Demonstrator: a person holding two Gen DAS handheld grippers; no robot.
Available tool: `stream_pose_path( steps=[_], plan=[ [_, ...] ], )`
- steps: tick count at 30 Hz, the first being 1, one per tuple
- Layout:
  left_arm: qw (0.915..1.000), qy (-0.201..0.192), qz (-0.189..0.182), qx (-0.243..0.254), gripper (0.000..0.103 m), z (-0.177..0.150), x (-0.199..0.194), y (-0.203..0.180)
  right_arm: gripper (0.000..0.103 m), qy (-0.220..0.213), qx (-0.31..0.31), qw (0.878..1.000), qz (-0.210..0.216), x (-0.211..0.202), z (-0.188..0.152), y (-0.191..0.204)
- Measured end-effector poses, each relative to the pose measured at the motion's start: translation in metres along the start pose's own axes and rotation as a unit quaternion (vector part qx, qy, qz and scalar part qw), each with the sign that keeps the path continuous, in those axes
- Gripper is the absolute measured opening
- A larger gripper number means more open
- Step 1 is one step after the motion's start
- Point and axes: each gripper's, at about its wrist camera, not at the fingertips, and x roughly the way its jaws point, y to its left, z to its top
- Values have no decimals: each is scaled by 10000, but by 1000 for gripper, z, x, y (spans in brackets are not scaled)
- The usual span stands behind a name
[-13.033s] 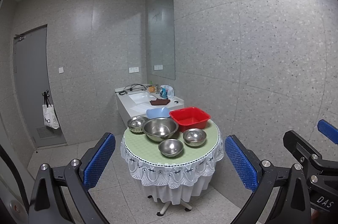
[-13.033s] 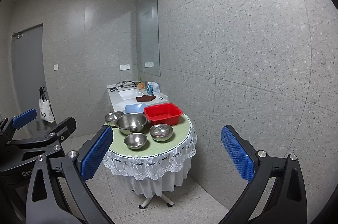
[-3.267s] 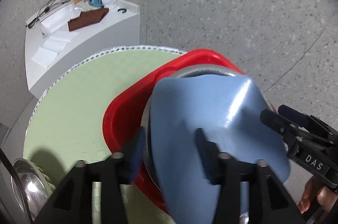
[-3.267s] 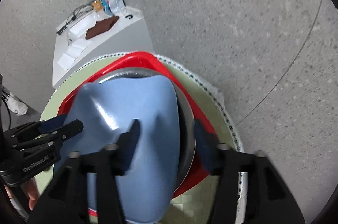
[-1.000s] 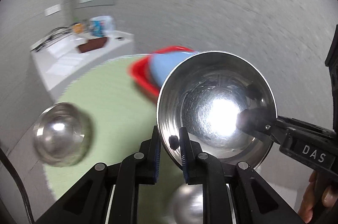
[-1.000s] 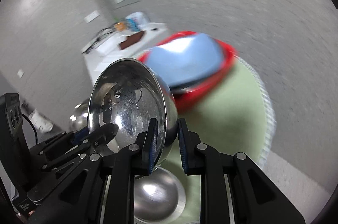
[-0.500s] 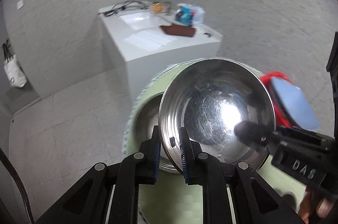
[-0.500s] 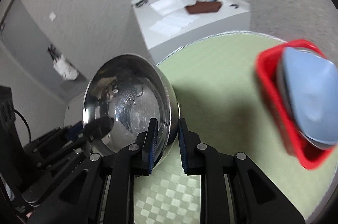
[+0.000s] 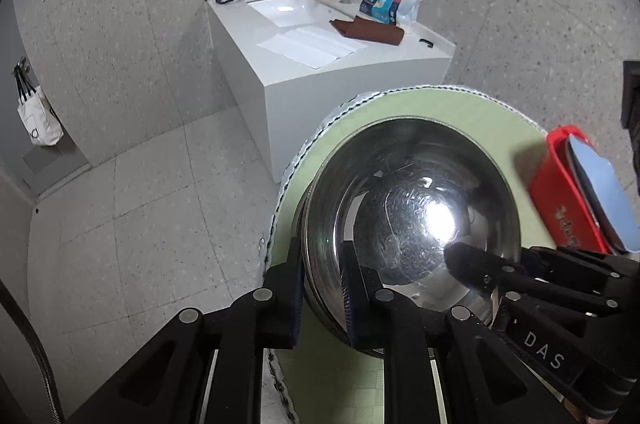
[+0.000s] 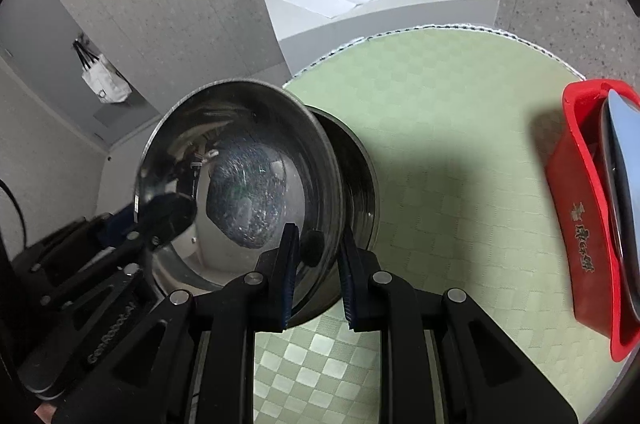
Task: Organize plates and bowls
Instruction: 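Lift the medium steel bowl and carry it over another steel bowl, then lower the medium bowl into the other steel bowl and open both grippers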
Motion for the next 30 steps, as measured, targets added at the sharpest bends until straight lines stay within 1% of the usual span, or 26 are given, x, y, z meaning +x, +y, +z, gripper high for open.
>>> stream_pose_path(
  steps=[3, 7, 10, 11, 14, 19, 23, 25, 28, 30],
  plan=[
    [10000, -20, 39, 73, 13, -8, 8, -6, 20, -3, 41, 10000, -34, -1, -1, -1],
    [9999, 36, 38, 162, 13, -18, 6, -8, 22, -22, 41, 9999, -145, -6, -3, 2],
    [9997, 130, -23, 211, 14, -17, 11, -9, 22, -56, -69, 9992, -381, -12, -4, 9],
    [9996, 164, -30, 206, 16, -17, 13, -9, 22, -72, -89, 9990, -423, -13, -4, 10],
    [9996, 190, -95, 201, 17, -15, 14, -7, 22, -87, -192, 9982, -566, -16, -4, 14],
    [9995, 203, -189, 167, 17, -16, 11, -1, 20, -5, -284, 9975, -646, -17, -5, 17],
    [9994, 166, -274, 99, 17, -23, 8, 4, 19, 32, -200, 9984, -531, -17, -2, 12],
    [9993, 149, -338, 38, 19, -24, 8, 6, 18, 36, -167, 9987, -490, -16, -1, 10],
    [9987, 145, -482, -43, 28, -28, 6, 6, 15, 72, -24, 9993, -377, -15, 0, 5],
    [9981, 142, -592, -68, 39, -31, 5, 5, 14, 69, 63, 9995, -316, -15, 0, 2]
  ],
)
